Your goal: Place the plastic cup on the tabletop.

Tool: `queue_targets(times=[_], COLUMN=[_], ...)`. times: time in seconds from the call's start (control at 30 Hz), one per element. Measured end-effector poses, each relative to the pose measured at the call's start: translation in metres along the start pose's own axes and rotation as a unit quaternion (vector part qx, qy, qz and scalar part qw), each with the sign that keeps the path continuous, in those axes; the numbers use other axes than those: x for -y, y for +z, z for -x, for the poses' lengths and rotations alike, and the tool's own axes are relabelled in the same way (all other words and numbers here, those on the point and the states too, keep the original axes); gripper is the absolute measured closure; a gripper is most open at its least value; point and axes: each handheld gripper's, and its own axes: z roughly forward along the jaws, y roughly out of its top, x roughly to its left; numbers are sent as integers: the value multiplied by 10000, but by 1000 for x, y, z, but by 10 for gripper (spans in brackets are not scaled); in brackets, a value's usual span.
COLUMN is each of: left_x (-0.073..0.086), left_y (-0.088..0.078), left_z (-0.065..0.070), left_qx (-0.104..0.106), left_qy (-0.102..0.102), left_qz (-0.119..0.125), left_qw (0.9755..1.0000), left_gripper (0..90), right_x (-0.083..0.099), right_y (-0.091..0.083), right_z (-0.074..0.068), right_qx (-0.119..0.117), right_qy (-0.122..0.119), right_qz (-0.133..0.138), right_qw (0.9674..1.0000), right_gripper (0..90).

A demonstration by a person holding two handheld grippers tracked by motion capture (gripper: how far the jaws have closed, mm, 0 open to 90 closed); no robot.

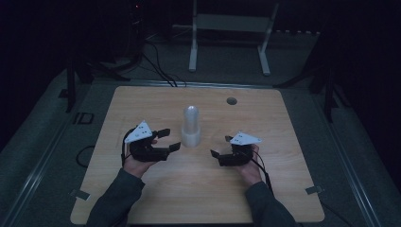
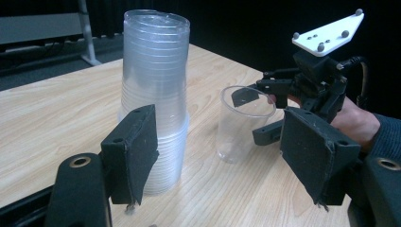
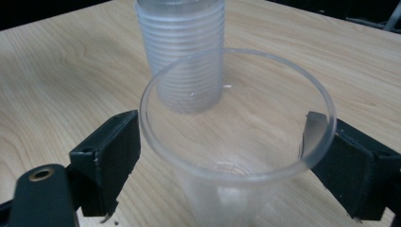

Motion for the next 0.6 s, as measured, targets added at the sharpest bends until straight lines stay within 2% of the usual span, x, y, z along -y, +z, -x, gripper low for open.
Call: queue_targets(times=[0.6], left_x=[0], left_y=[0], left_z=[0], left_qx=[-7], left_qy=[3], left_qz=[-8], left_qw=[10000], left_gripper=[285], right_x=[11], right_y=[-11], right_z=[-1], right_qx=[-82], right_qy=[72], right_qz=[-99], right_qw=[9999], right_gripper=[126])
